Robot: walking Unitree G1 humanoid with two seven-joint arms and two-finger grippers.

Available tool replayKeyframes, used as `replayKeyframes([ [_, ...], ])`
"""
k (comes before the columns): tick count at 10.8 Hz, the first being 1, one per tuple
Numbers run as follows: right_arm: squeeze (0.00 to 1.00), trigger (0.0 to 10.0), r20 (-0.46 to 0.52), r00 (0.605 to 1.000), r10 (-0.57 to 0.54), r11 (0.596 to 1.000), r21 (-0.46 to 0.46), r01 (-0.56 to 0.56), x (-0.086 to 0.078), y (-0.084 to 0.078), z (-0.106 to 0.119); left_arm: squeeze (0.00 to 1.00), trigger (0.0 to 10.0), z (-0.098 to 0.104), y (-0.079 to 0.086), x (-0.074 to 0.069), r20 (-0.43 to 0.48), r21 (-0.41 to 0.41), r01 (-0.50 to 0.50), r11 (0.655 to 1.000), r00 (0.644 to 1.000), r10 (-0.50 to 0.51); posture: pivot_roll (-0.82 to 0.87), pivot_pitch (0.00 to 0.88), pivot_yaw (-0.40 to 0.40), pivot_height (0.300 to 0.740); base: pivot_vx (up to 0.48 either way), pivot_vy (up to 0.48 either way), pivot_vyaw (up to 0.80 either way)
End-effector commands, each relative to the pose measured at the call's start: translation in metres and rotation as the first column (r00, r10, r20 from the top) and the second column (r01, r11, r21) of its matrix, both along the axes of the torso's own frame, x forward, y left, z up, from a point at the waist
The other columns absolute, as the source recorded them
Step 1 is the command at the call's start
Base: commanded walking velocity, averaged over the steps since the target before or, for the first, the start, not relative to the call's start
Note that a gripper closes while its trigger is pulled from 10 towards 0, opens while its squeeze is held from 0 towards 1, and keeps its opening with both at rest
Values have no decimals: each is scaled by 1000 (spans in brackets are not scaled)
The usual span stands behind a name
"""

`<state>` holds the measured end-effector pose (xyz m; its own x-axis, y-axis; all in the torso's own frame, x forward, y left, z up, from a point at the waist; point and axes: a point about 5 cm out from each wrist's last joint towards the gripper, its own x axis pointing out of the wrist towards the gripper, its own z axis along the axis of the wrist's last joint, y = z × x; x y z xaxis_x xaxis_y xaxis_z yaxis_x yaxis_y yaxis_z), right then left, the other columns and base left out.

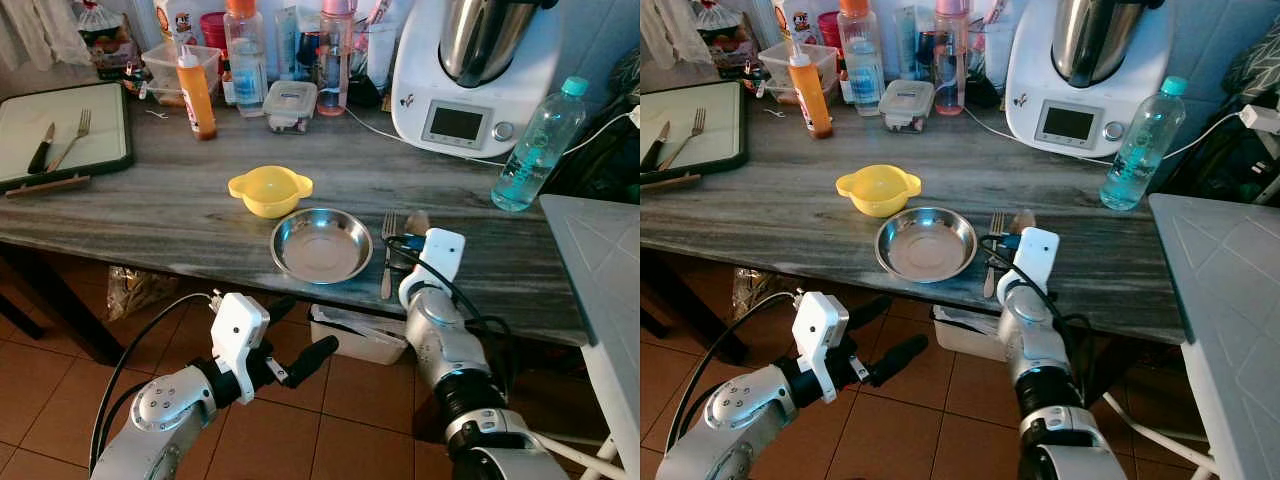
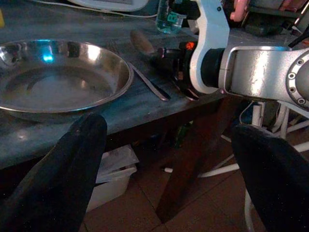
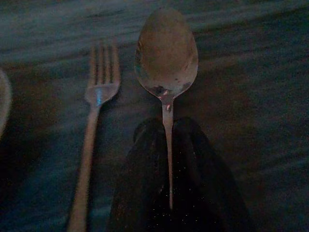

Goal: Setting the table

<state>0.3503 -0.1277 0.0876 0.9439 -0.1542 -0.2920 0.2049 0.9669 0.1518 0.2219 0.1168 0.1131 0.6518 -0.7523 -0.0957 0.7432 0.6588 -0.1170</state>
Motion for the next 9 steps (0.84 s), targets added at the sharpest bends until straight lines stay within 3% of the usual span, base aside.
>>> replayKeyframes([
  [1, 0, 10000, -42, 999, -23, 1000, 5, 23, -3, -7, -9, 0, 10000, 2, 0, 1, -3, 0, 5, 1000, 1000, -5, 162, 68, -29, 740, 0, 0, 0],
  [9, 0, 10000, -97, 995, 35, 999, 8, -34, 4, -3, -14, 0, 10000, 8, -2, -1, -15, -6, 4, 1000, 1000, -4, 167, 76, -27, 740, 0, 0, 0],
])
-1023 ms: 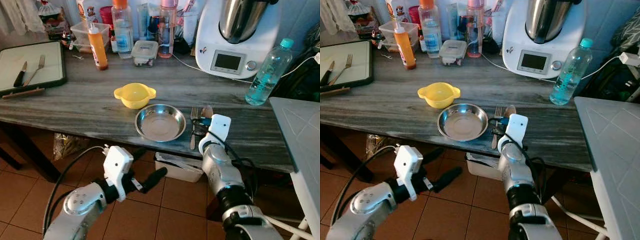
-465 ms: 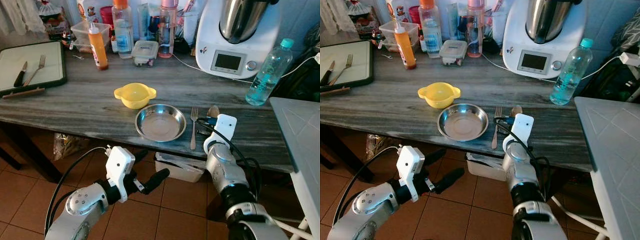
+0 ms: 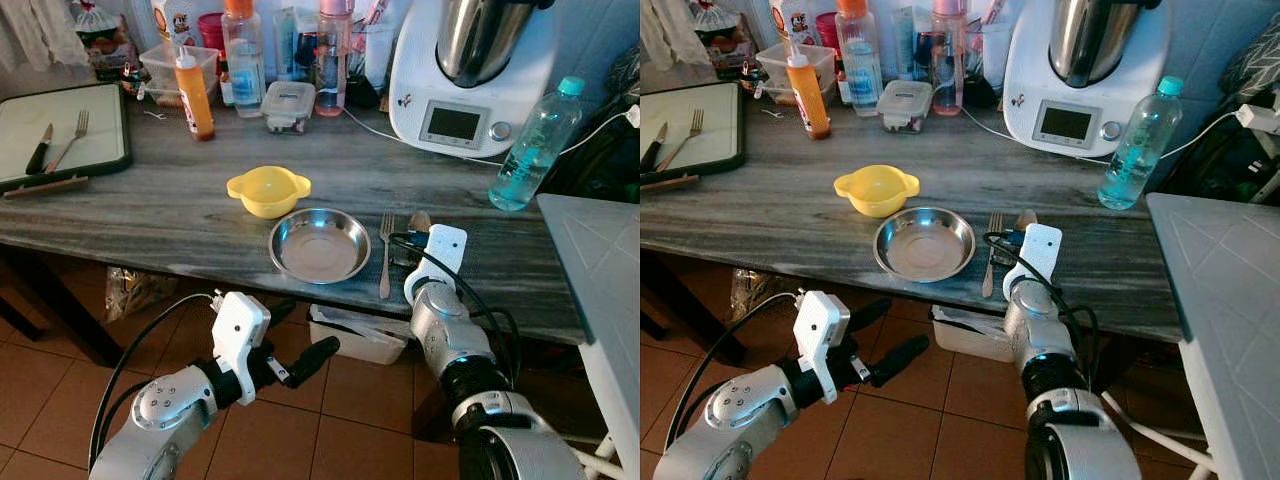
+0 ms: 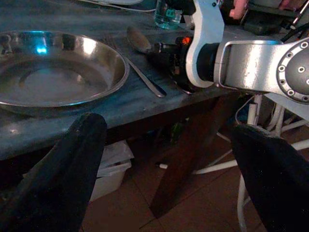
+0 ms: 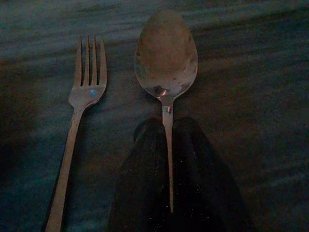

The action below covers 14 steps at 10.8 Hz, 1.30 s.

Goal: Setting the table

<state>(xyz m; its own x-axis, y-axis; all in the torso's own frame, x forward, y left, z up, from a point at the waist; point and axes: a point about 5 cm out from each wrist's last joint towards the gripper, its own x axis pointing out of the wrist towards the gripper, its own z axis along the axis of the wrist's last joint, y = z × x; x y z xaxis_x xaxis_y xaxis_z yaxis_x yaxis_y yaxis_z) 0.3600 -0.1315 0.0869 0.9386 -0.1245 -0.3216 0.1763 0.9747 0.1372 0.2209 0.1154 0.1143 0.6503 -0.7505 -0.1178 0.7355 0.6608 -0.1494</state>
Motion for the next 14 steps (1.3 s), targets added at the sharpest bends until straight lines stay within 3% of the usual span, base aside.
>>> replayKeyframes([
  [1, 0, 10000, -66, 998, 5, 1000, 20, -4, -4, 1, -12, 0, 10000, 7, -1, 0, 24, -2, 5, 1000, 1000, -5, 167, 76, -27, 740, 0, 0, 0],
  [6, 0, 10000, -67, 998, 16, 1000, 13, -16, -1, -2, -12, 0, 10000, 6, -1, 0, 16, -2, -1, 1000, 1000, 1, 167, 77, -25, 740, 0, 0, 0],
  [7, 647, 10000, -69, 997, 19, 1000, 13, -18, -1, -2, -13, 0, 10000, 5, 0, 0, 13, -3, -4, 1000, 1000, 4, 167, 76, -25, 740, 0, 0, 0],
  [8, 1000, 10000, -71, 997, 20, 1000, 13, -19, -2, -2, -14, 0, 10000, 4, 0, 0, 12, -3, -5, 1000, 1000, 5, 167, 76, -25, 740, 0, 0, 0],
  [14, 1000, 10000, -74, 997, 10, 1000, 5, -9, -4, -3, -18, 0, 10000, 2, 2, 1, 5, -6, -15, 1000, 1000, 15, 171, 73, -25, 740, 0, 0, 0],
])
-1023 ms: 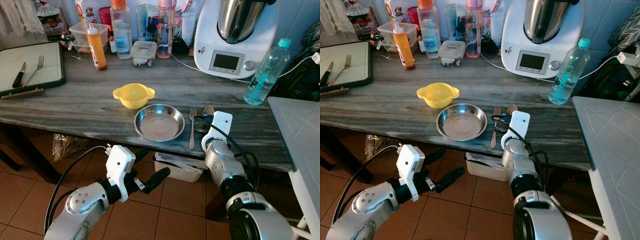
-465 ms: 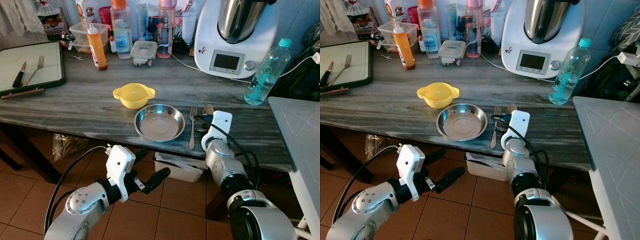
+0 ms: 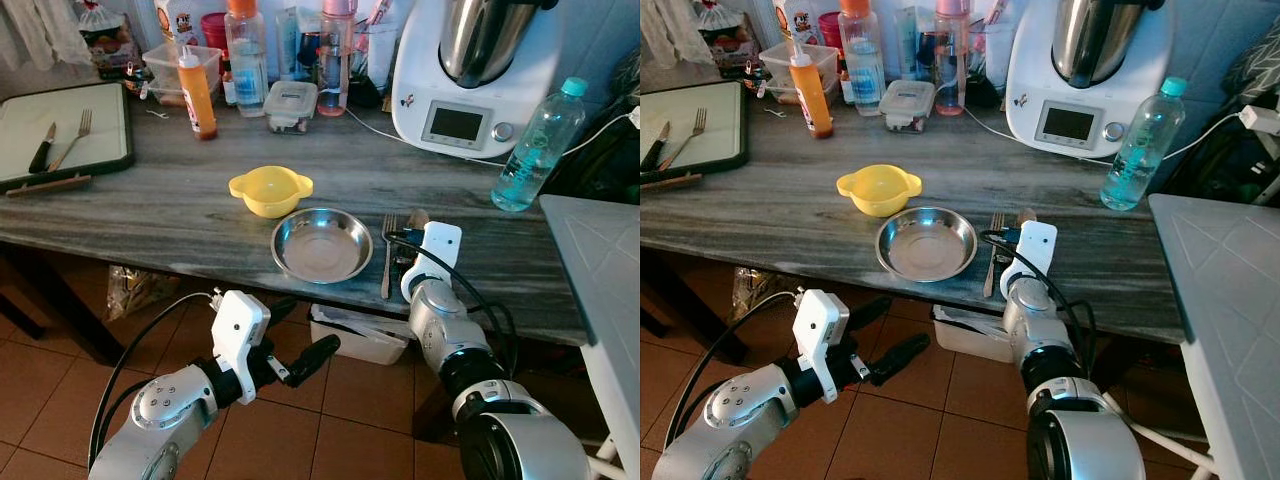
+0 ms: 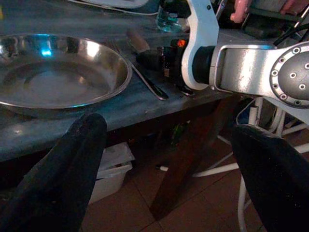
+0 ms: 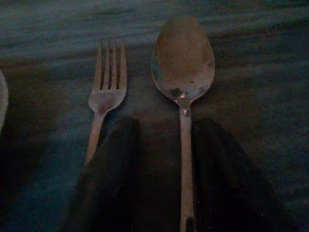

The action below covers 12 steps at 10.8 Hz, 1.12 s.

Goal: Setting the table

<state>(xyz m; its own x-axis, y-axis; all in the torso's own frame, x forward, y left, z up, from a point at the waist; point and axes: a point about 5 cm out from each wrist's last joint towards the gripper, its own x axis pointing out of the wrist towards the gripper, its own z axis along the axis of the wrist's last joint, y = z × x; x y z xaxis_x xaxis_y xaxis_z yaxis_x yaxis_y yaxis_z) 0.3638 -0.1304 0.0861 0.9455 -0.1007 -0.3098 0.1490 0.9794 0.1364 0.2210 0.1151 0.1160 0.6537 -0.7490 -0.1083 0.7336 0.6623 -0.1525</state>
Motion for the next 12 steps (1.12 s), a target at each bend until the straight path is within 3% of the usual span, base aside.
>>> replayKeyframes([
  [1, 1000, 10000, -83, 996, -17, 1000, 2, 17, -7, -4, -16, 0, 10000, 0, 2, 1, 1, 3, -12, 1000, 1000, 12, 173, 72, -27, 740, 0, 0, 0],
  [6, 1000, 10000, 43, 999, 7, 995, -102, -3, -2, -6, 1, 0, 10000, -1, 2, 3, -2, -5, -21, 1000, 1000, 21, 172, 61, -25, 740, 0, 0, 0],
  [12, 1000, 10000, 152, 988, 32, 991, -134, -11, -5, -8, 10, 0, 10000, 1, 0, 2, -2, -11, -24, 1000, 1000, 24, 171, 62, -25, 740, 0, 0, 0],
])
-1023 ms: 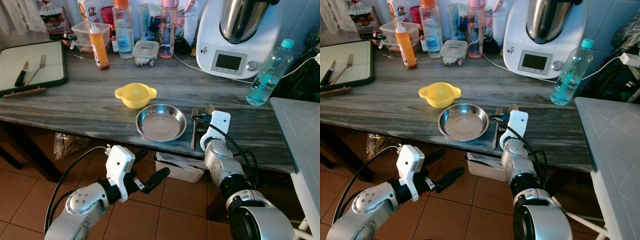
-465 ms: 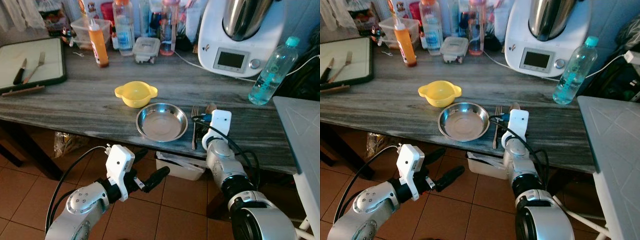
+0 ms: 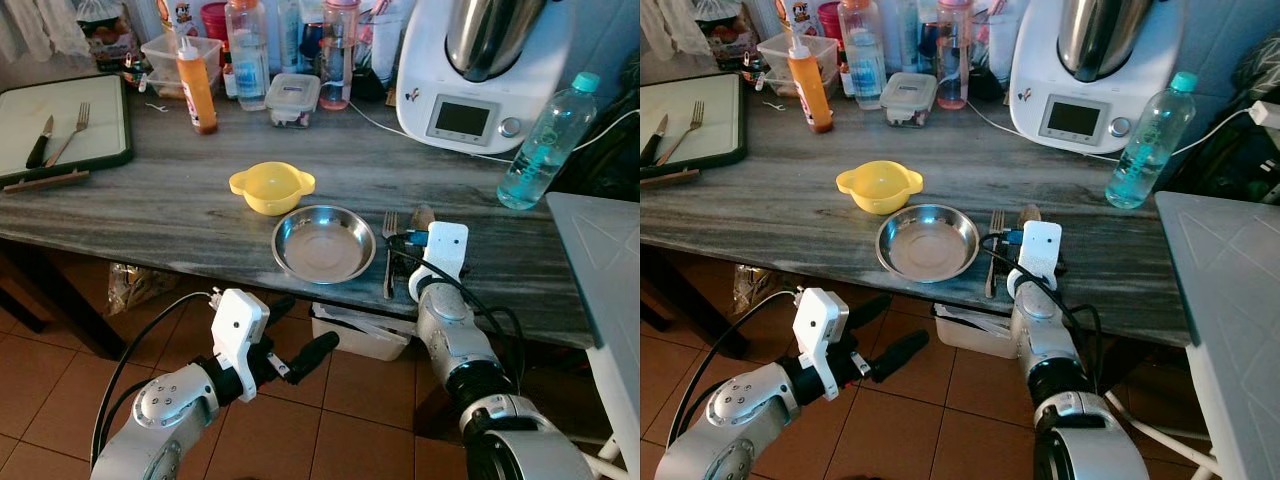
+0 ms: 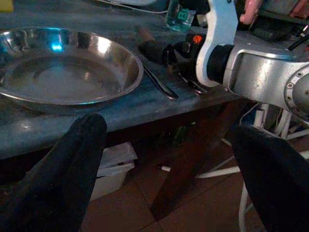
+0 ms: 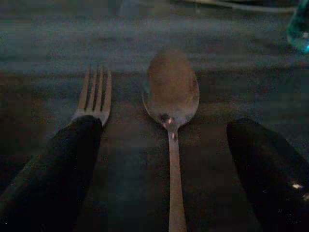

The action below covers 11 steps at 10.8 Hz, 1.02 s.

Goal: Setting the table

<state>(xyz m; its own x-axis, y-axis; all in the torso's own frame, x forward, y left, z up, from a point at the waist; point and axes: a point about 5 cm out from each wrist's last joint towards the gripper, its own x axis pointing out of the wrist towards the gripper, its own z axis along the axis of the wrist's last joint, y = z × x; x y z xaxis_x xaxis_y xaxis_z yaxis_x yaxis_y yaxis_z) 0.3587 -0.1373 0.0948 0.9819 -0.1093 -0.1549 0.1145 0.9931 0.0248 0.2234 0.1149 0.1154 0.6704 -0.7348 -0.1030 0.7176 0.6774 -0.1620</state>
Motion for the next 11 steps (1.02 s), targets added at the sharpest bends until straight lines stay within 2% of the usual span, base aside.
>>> replayKeyframes([
  [1, 1000, 10000, 60, 998, 23, 1000, -15, -22, 1, 1, 9, 0, 10000, 1, 0, 0, 1, -2, -2, 1000, 1000, 2, 171, 63, -28, 740, 0, 0, 0],
  [4, 1000, 10000, 234, 967, 99, 992, -98, -78, -4, 8, 37, 0, 10000, 2, 1, 0, 7, -2, -16, 1000, 1000, 16, 173, 60, -36, 740, 0, 0, 0],
  [5, 1000, 10000, 279, 950, 143, 978, -186, -93, -11, 10, 43, 0, 10000, 1, 4, 1, 12, 10, -33, 999, 999, 33, 174, 59, -40, 740, 0, 0, 0],
  [7, 1000, 10000, 288, 935, 205, 954, -272, -125, -38, 8, 35, 0, 10000, 0, 5, 1, 11, 4, -65, 998, 998, 65, 166, 51, -46, 740, 0, 0, 0],
  [9, 1000, 10000, 256, 941, 220, 940, -313, -134, -59, -3, 25, 0, 10000, -1, 11, 3, 30, 20, -144, 989, 989, 143, 148, 40, -44, 740, 0, 0, 0],
  [11, 980, 10000, 236, 950, 204, 929, -354, -112, -78, -17, 26, 0, 10000, -9, 27, 7, 48, 87, -324, 942, 946, 321, 138, 29, -39, 740, 0, 0, 0],
])
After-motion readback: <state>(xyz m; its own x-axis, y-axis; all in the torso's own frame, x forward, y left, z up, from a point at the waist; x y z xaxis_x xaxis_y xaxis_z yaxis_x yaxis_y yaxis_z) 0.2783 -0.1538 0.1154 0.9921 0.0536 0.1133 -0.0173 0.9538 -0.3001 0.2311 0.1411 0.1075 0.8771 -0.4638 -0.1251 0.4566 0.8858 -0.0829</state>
